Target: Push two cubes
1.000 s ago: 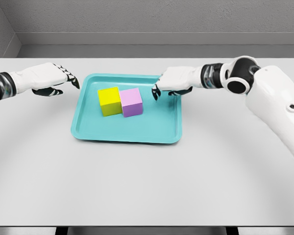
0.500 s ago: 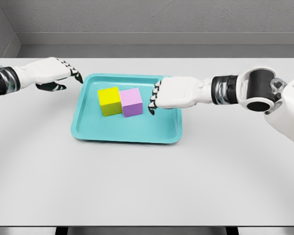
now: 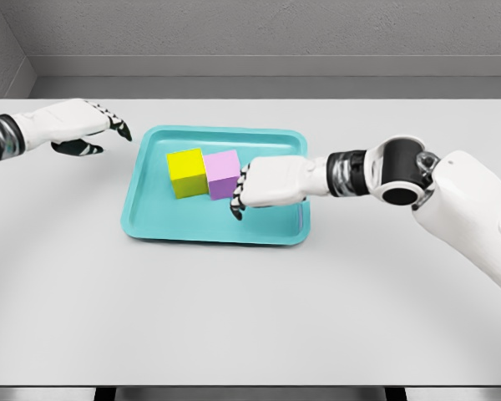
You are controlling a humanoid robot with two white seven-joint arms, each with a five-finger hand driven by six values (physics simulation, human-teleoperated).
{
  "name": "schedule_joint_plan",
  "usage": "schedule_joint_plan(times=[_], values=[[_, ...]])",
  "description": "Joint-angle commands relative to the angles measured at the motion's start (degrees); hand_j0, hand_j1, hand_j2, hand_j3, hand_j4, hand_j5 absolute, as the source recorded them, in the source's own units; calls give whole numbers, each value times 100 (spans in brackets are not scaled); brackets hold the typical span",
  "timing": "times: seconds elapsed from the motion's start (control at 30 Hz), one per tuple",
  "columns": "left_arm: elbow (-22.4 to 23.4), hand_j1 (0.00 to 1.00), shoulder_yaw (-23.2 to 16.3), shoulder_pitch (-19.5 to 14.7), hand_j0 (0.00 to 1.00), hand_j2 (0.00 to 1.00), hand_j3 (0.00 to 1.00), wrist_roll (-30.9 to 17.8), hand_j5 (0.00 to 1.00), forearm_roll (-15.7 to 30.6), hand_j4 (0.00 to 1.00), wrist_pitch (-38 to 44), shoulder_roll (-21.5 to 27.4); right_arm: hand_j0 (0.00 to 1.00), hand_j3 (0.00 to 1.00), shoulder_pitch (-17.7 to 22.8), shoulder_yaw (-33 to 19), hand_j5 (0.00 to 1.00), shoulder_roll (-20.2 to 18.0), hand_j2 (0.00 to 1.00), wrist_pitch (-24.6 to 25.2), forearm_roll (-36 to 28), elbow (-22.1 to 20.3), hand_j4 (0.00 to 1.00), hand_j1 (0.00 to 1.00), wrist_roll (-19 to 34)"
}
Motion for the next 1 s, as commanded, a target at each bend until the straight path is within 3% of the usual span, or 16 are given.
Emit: schedule_joint_plan(times=[0.0,0.2,0.97], values=[[26,67,54,0,67,67,67,7,67,208,67,14,237,55,55,-9,86,55,142,55,15,-22,220,55,55,-2],[44,68,81,26,68,68,68,7,68,331,68,14,430,55,55,-44,165,55,388,55,15,-4,580,55,55,-2],[141,68,81,35,68,68,68,-2,68,340,68,14,368,55,55,-211,209,55,924,55,15,128,1582,55,55,-2]])
